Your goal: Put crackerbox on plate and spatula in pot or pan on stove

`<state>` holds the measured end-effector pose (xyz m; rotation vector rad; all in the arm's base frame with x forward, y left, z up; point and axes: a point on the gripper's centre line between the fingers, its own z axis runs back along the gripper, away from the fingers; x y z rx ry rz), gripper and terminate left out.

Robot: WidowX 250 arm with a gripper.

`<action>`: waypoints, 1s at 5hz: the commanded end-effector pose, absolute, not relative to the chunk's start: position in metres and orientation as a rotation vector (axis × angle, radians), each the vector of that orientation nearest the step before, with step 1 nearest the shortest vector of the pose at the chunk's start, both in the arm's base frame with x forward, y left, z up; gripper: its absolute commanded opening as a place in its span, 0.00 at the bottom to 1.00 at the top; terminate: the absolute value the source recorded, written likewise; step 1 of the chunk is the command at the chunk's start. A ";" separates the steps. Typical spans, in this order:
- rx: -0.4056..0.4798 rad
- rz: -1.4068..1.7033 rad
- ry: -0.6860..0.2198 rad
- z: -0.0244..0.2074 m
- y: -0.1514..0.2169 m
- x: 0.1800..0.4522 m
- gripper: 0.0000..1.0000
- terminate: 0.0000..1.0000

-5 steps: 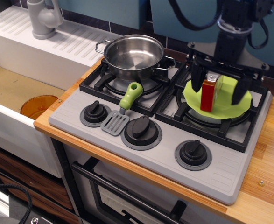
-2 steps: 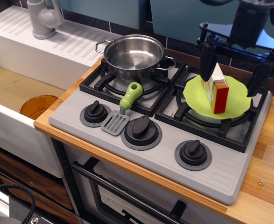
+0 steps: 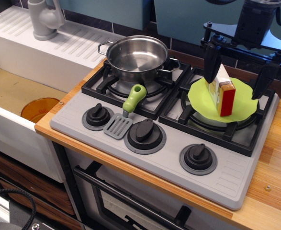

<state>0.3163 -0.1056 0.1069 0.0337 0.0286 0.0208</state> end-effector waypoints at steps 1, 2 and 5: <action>0.039 -0.082 -0.111 0.133 -0.094 0.312 1.00 0.00; 0.067 -0.137 -0.172 0.127 -0.064 0.315 1.00 0.00; 0.150 -0.092 -0.263 0.105 -0.015 0.309 1.00 0.00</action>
